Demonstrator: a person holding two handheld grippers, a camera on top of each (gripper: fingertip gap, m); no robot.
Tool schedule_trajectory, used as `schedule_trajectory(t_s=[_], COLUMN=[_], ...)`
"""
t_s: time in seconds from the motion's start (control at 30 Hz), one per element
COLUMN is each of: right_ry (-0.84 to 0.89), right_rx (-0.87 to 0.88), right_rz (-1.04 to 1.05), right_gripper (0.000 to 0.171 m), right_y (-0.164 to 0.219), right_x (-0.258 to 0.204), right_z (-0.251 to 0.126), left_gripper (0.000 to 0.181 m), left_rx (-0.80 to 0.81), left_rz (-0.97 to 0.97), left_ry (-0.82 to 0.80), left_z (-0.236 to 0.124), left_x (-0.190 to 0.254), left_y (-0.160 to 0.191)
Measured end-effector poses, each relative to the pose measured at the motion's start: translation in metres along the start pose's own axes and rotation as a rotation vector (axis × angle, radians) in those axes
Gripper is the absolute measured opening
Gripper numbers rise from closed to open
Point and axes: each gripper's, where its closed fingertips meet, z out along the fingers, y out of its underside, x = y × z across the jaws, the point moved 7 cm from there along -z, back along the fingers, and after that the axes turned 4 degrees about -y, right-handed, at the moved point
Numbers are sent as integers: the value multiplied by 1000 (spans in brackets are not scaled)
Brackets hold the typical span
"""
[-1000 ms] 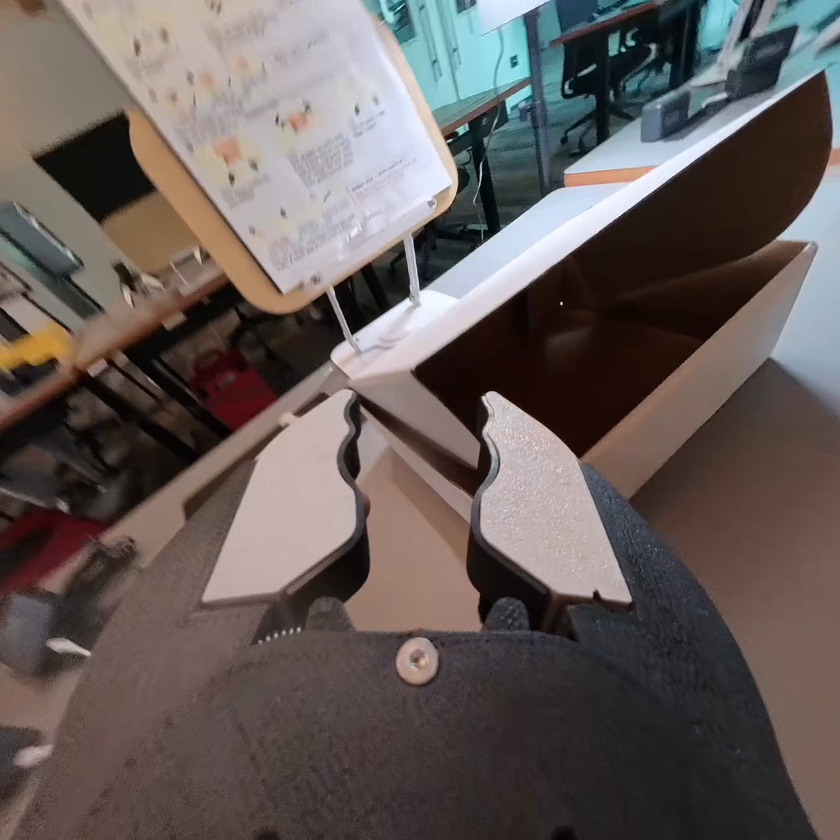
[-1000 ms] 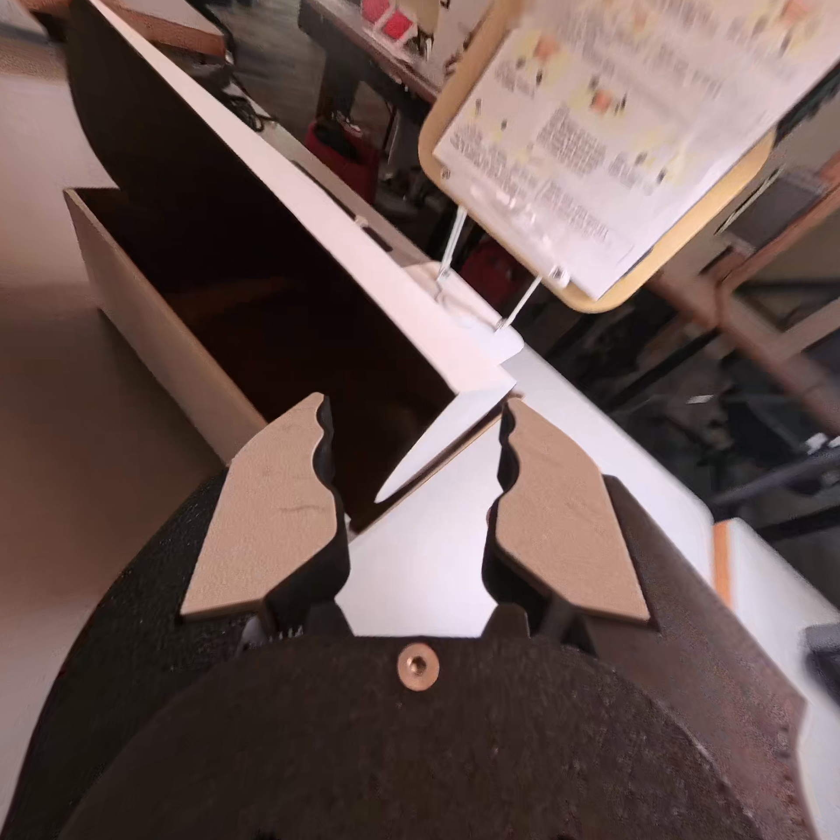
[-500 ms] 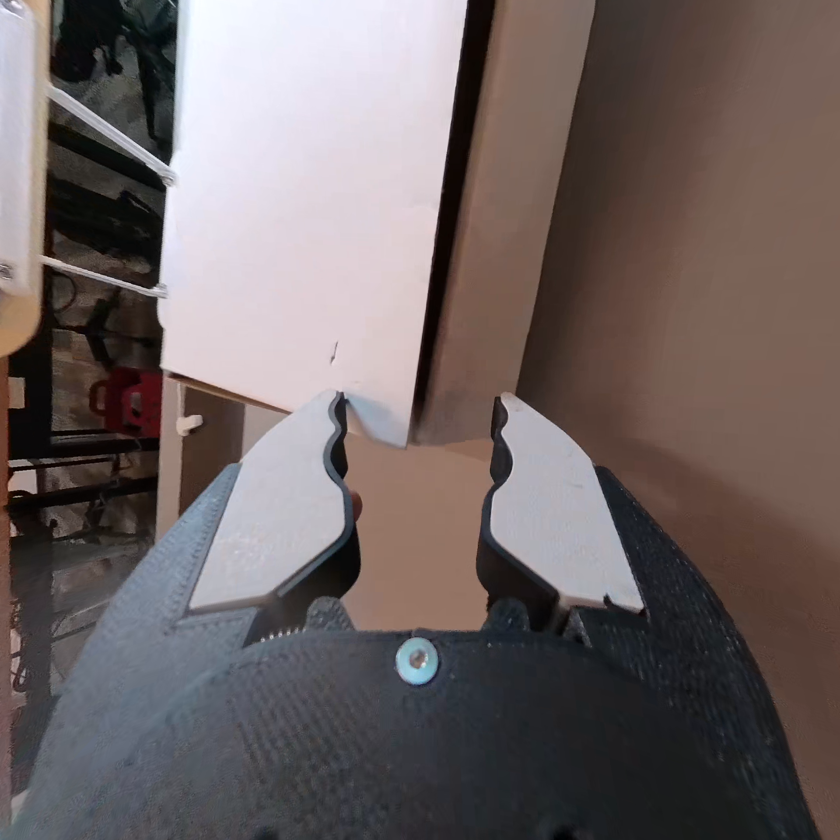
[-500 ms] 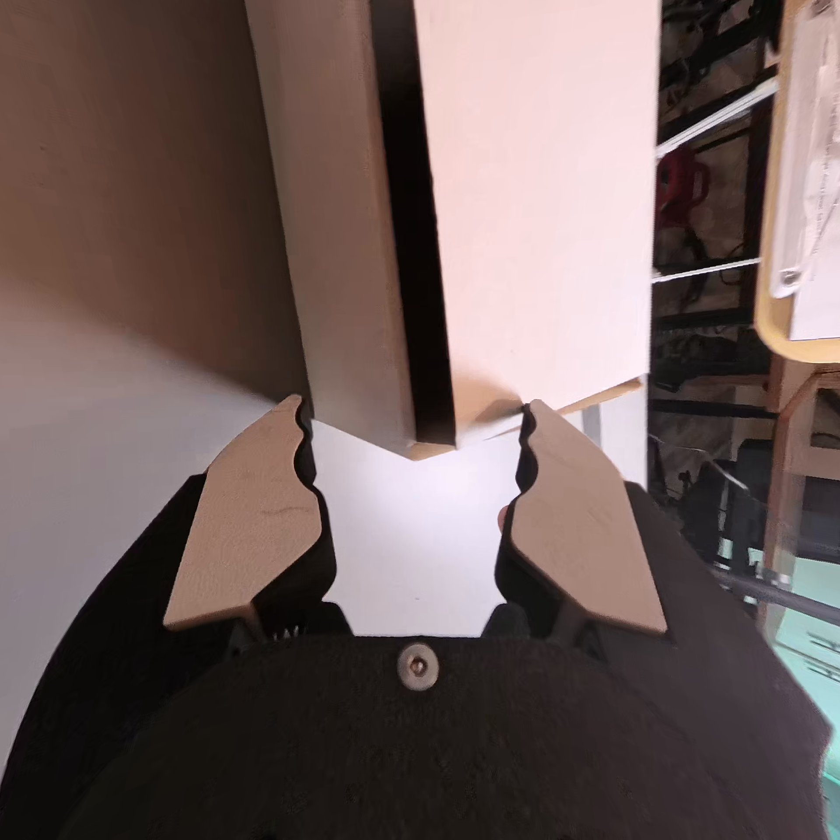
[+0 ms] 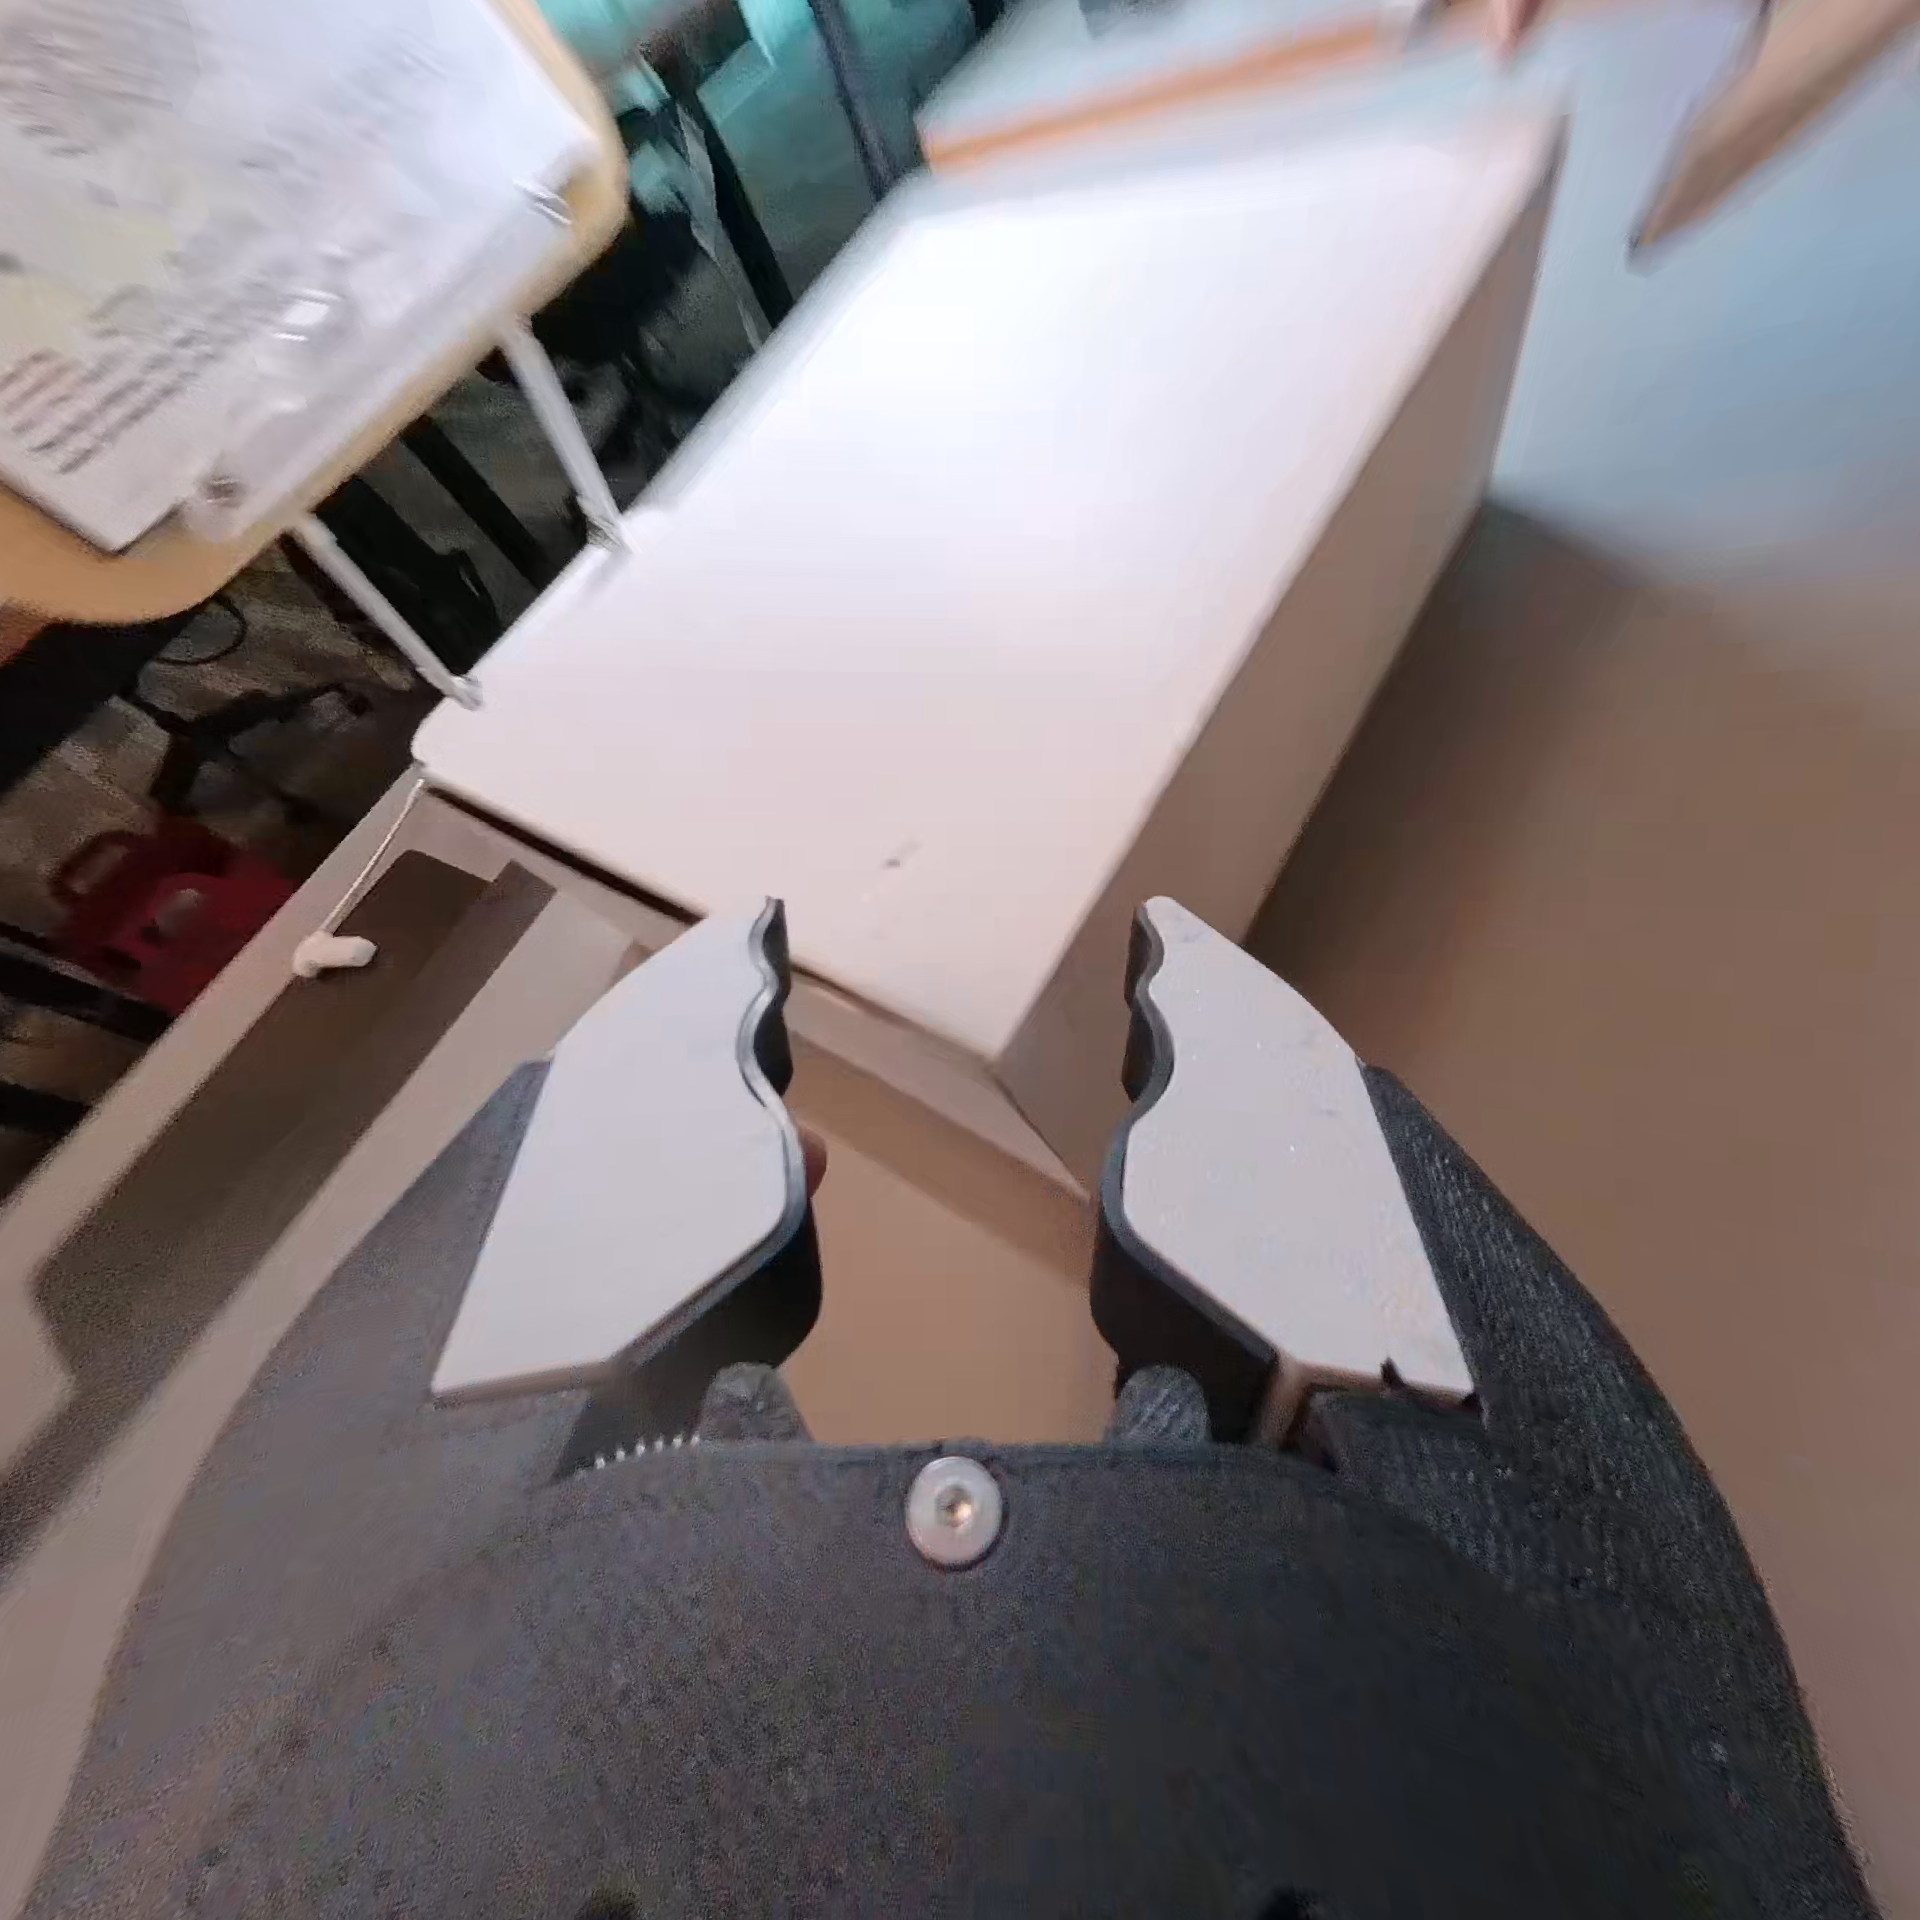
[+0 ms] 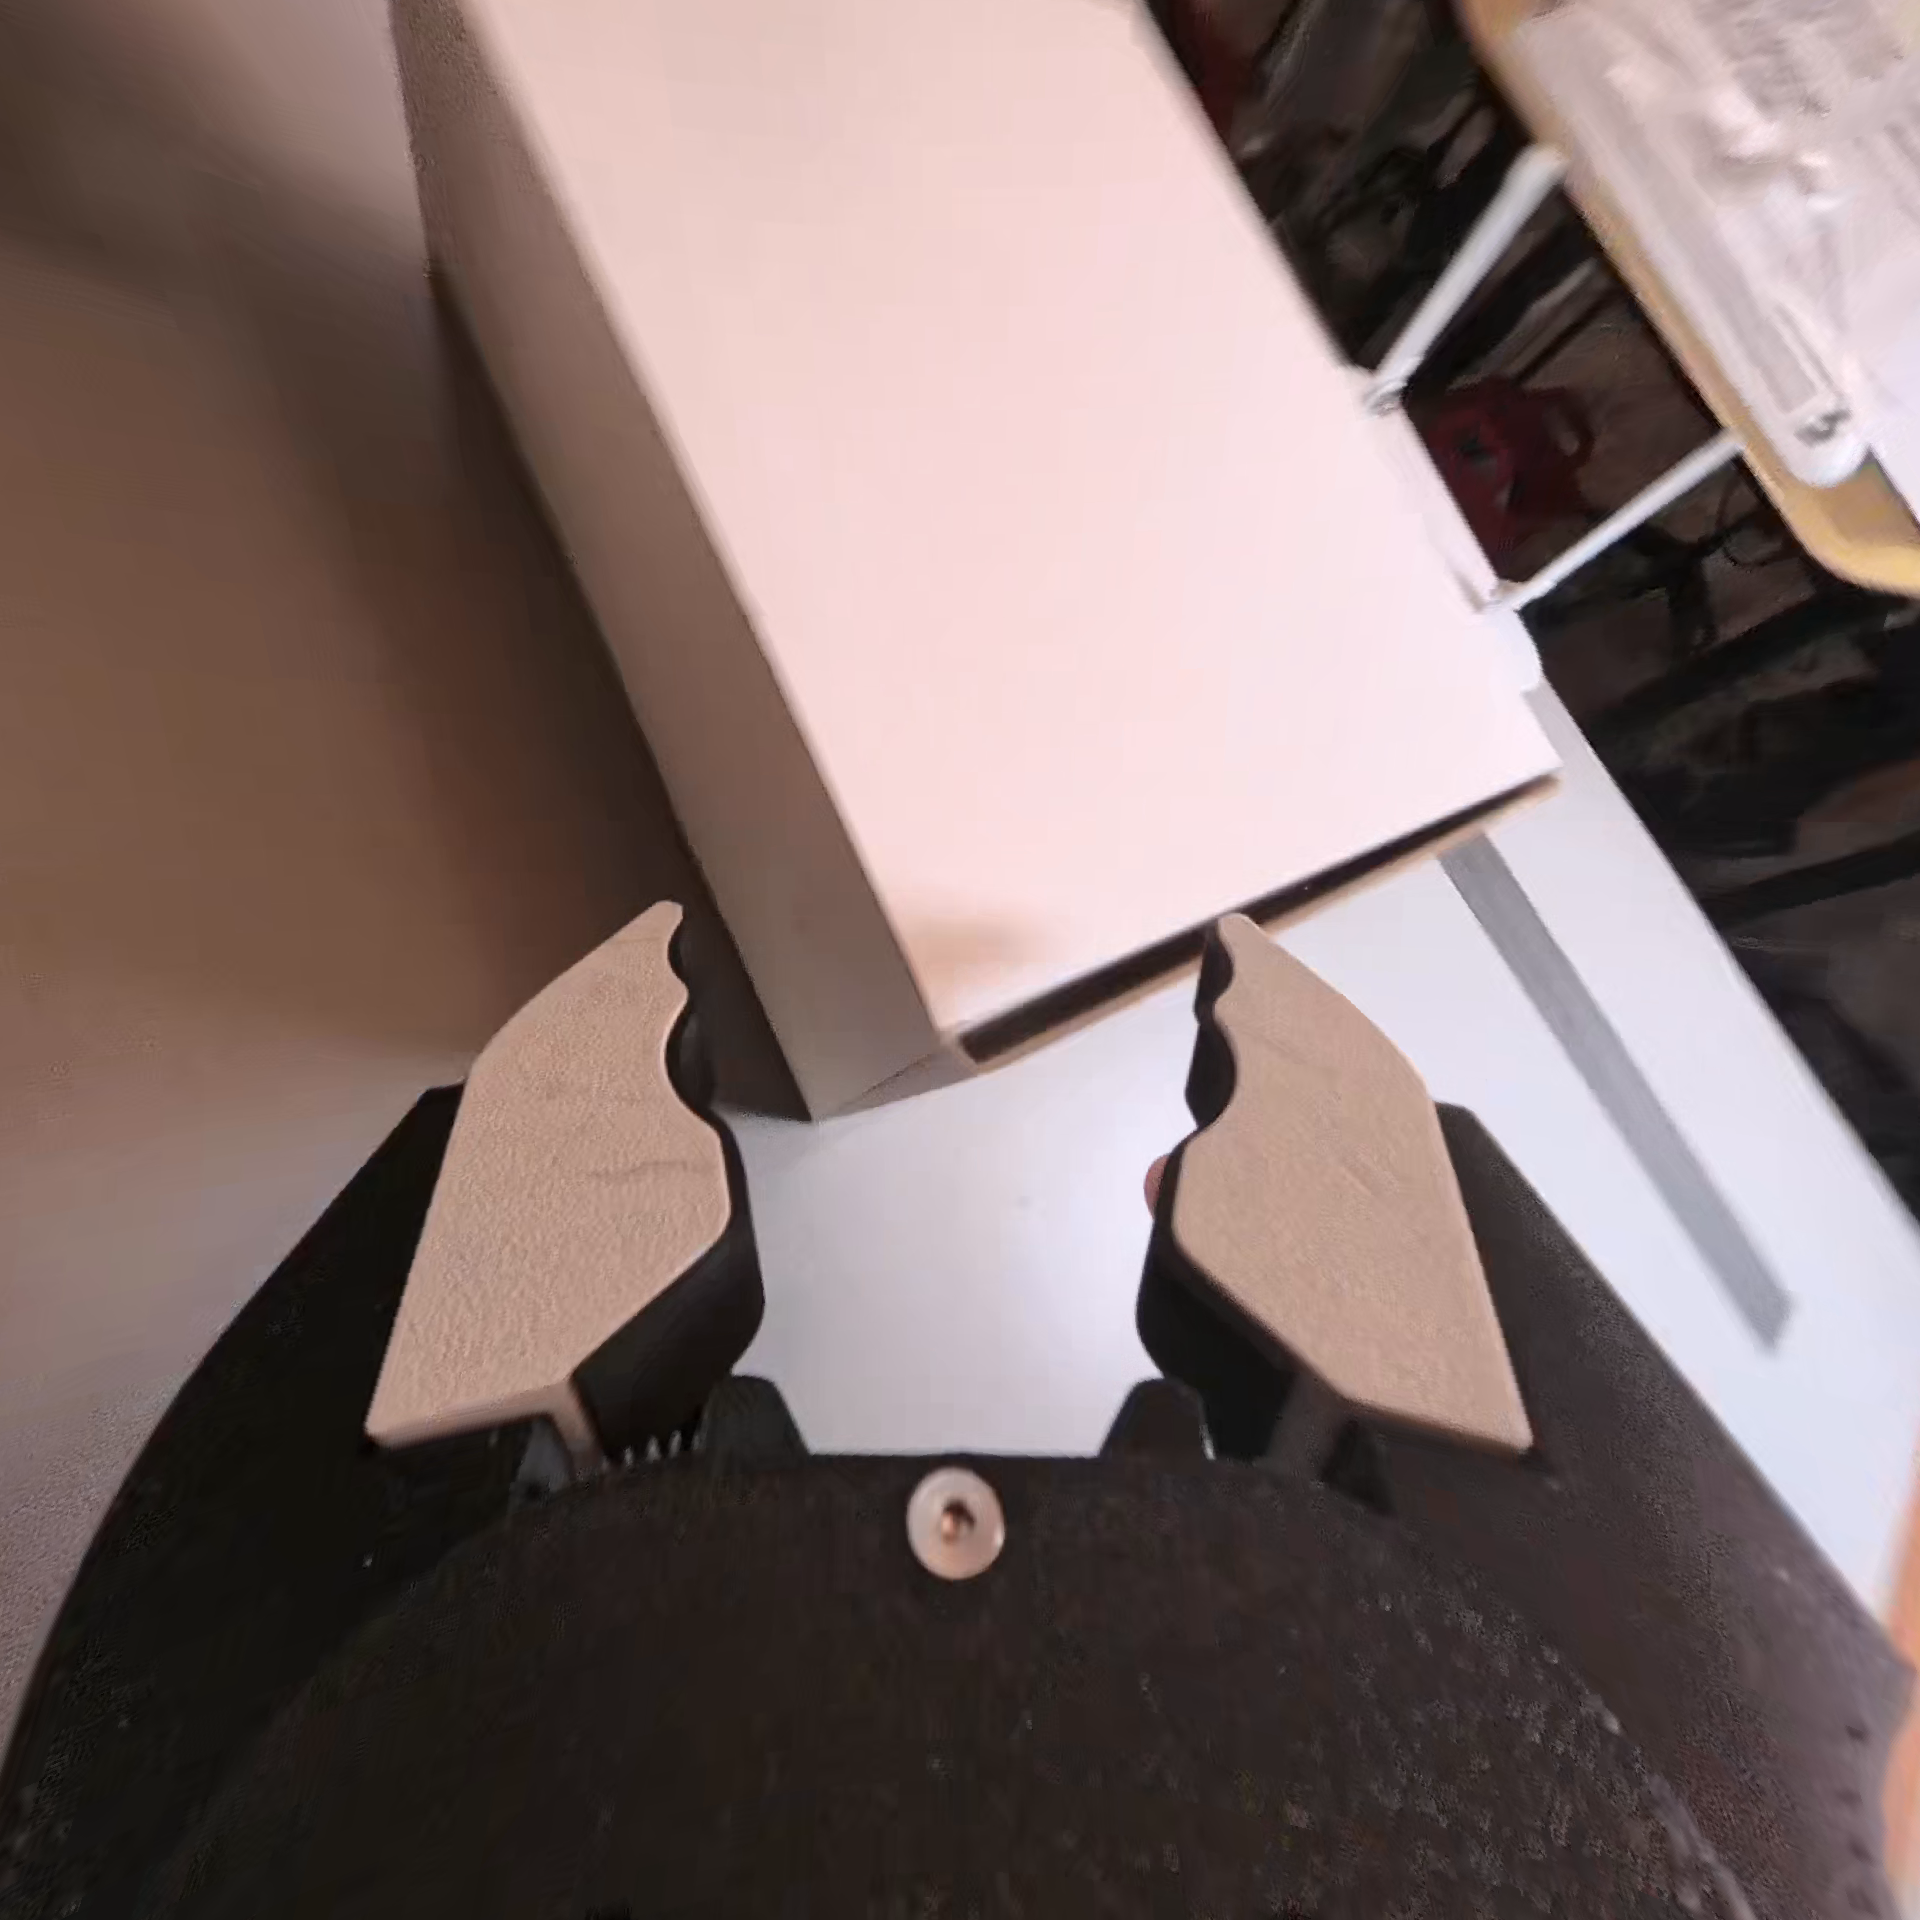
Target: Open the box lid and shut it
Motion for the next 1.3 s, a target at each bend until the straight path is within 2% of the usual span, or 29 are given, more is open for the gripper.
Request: schedule_trajectory(t_s=[0.03, 0.1, 0.23, 0.4, 0.47, 0.53, 0.57, 0.63, 0.7, 0.73, 0.9, 1.0, 1.13, 1.3], right_ry=[9, -22, -217, -254, -295, -380, -334, -318, -325, -319, -210, -146, -5, 55], right_rx=[62, 164, 332, 355, 334, 299, 268, 202, 177, 169, 218, 321, 396, 462], right_rz=[86, 264, 662, 885, 899, 855, 794, 703, 684, 683, 698, 678, 563, 521], right_gripper=[91, 97, 97, 93, 89, 77, 76, 76, 75, 75, 70, 75, 78, 80], right_y=[2, 9, 21, 34, 31, 20, 16, 13, 12, 12, 13, 8, 16, 31], right_x=[7, 24, 75, 141, 150, 144, 143, 144, 146, 148, 165, 160, 122, 51], right_z=[-4, -7, 12, 54, 69, 82, 86, 87, 88, 90, 90, 66, 17, -26], left_gripper=[64, 61, 59, 63, 62, 53, 52, 48, 27, 23, 43, 53, 59, 64], left_rx=[73, 178, 237, 115, 83, 53, 41, 13, -10, -5, 53, 168, 235, 251], left_rz=[-110, -346, -748, -928, -939, -912, -862, -826, -795, -766, -746, -743, -630, -592], left_ry=[-21, -12, 74, 176, 229, 264, 195, 161, 102, 79, 81, 81, 33, 66], left_z=[-5, -9, 16, 73, 89, 101, 104, 106, 108, 110, 115, 93, 47, 8], left_x=[-10, -33, -91, -131, -132, -124, -123, -124, -128, -129, -132, -128, -98, -46], left_y=[0, 7, 22, 31, 27, 18, 16, 15, 20, 21, 17, 10, 11, 22])
